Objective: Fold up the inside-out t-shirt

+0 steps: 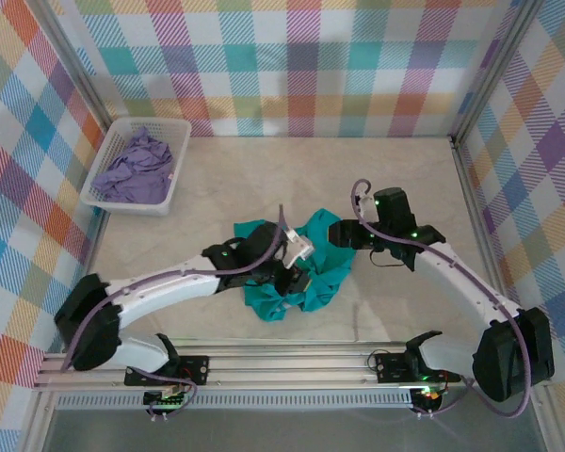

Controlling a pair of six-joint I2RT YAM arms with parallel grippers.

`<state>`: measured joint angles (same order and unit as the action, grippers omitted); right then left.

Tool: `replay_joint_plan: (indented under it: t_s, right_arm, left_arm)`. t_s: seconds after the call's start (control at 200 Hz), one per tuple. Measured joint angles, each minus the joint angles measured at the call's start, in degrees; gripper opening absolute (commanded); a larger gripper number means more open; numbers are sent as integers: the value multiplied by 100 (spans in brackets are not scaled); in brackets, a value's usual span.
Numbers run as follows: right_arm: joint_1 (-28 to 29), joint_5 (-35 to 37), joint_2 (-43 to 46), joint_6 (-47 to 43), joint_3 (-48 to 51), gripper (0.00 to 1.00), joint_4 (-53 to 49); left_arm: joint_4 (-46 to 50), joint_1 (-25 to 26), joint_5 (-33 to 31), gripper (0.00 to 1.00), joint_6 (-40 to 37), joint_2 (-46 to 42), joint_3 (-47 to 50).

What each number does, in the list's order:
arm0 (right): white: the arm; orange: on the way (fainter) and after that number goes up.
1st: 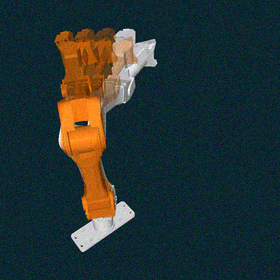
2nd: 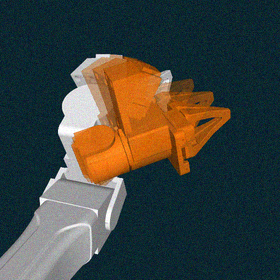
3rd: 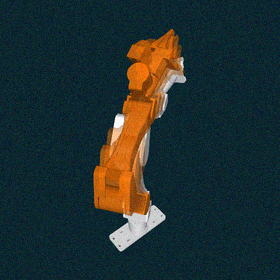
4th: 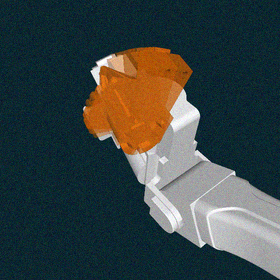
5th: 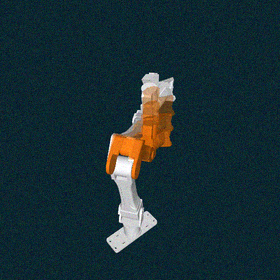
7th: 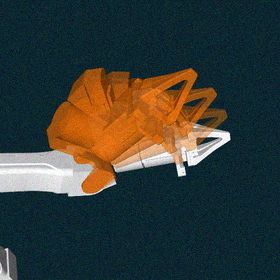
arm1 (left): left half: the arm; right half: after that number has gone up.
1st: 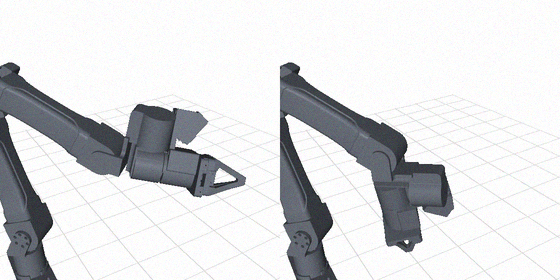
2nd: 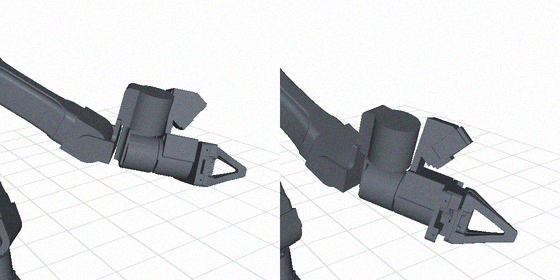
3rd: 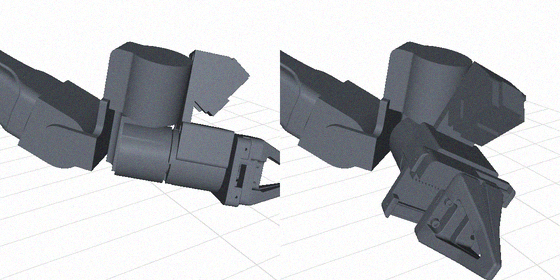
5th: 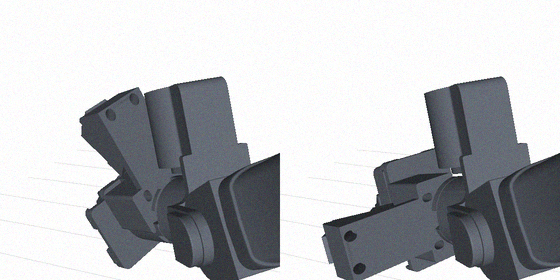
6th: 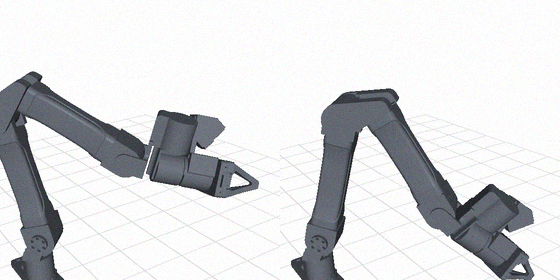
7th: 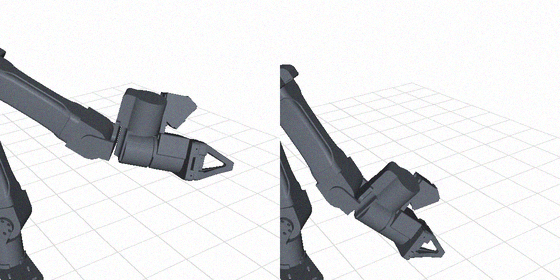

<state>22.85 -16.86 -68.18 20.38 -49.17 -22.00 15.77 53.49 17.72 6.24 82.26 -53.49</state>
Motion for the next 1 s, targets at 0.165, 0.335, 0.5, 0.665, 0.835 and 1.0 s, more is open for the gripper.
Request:
replay_joint_plan:
  t_s: [0.165,0.335,0.5,0.665,0.835,1.0]
  right_arm:
    - [105,-166,0,-70,2,58,-2]
    - [1095,-105,-15,-767,-52,62,31]
    - [2306,479,-516,-1860,-739,62,-155]
    - [3014,1207,-1333,-2824,-1408,59,-444]
    - [3215,1663,-1910,-3423,-1679,61,-826]
    - [3292,2168,-2361,-3718,-1915,41,-951]
  left_arm:
    - [57,-96,-37,56,63,-837,81]
    - [376,-883,-205,68,420,-2470,166]
    - [1176,-1967,-619,68,852,-3259,160]
    - [1759,-2677,-682,68,1119,-3309,162]
    - [1917,-2806,-592,68,1217,-3248,164]
    - [1928,-2815,-511,68,1228,-3206,212]
